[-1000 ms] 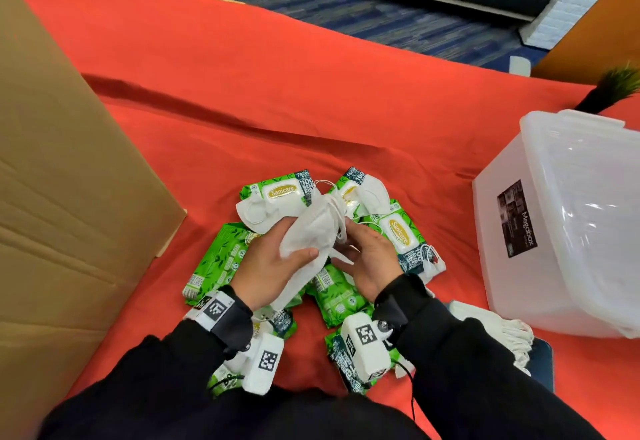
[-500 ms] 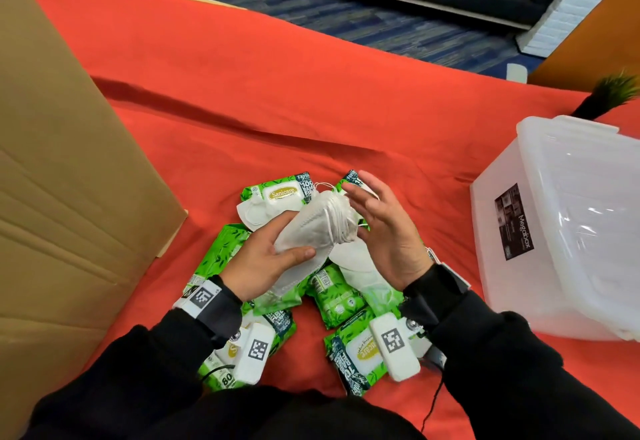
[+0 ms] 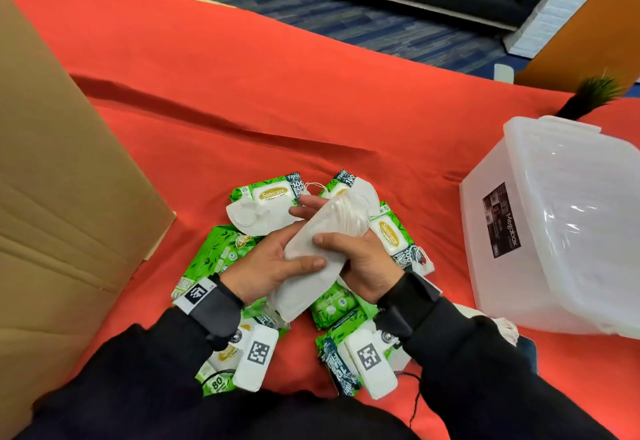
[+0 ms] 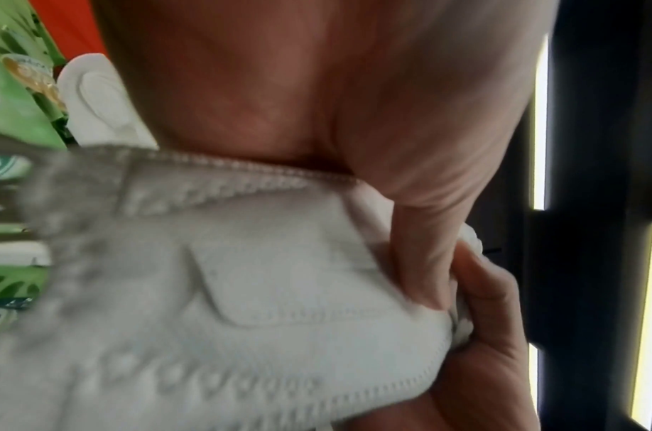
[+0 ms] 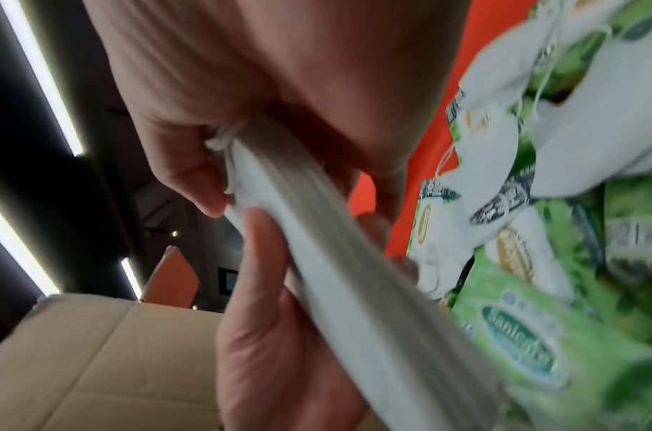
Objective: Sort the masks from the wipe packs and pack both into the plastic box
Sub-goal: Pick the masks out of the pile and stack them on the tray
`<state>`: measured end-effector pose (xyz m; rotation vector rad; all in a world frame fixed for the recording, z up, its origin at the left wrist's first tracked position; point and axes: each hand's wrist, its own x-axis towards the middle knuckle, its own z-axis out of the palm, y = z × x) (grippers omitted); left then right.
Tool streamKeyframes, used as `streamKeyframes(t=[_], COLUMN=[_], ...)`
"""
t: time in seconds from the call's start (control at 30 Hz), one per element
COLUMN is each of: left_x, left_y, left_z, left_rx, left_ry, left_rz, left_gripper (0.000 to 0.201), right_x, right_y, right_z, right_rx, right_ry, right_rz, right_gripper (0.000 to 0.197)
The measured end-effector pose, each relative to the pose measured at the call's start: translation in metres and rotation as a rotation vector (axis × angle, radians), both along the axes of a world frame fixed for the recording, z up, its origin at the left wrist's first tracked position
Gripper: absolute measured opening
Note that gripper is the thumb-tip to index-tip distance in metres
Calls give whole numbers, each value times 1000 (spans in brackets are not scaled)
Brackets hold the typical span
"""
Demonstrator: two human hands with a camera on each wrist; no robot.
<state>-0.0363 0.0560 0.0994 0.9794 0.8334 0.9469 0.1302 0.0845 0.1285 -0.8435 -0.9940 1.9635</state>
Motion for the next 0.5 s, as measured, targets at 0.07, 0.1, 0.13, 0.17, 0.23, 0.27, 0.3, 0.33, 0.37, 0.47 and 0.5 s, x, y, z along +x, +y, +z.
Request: streamKeyframes(t=[0.07, 0.1, 0.13, 0.17, 0.23, 0.27, 0.3, 0.33, 0.37, 0.47, 0.5], left_x=[0, 2, 5, 8, 15, 16, 15, 11, 7, -7, -11], left_y=[1, 1, 2, 4, 6, 7, 7, 7, 5, -3, -5], left_z=[0, -1, -1, -3, -8, -11, -16, -21, -27, -40, -45], left_rx=[-34, -51, -69, -82, -115, -147, -190, -234, -270, -372, -414], left_ry=[0, -8, -16, -15, 34, 69, 103, 130, 147, 111, 54], left_rz=[-25, -25, -22, -17, -15, -27, -52, -86, -113, -65, 5], left_gripper=[47, 45, 44, 43, 39, 40, 44, 49, 53, 58, 53], right_x=[4, 4, 3, 0, -3, -1, 3, 9, 17, 43, 51], right_y=[1, 0, -1, -2, 0, 4, 10, 16, 23, 38, 42], right_z=[0, -1, -2, -3, -6, -7, -6, -4, -2, -3, -7], right_rx=[70, 75, 60, 29, -67, -124, -177, -226, -265, -358, -385], right_ry=[-57, -60, -51, -34, 15, 57, 112, 169, 225, 316, 325], right_rz=[39, 9, -54, -138, -308, -375, -427, -464, -492, -624, -674], right_gripper=[49, 45, 42, 38, 33, 29, 25, 23, 23, 22, 23])
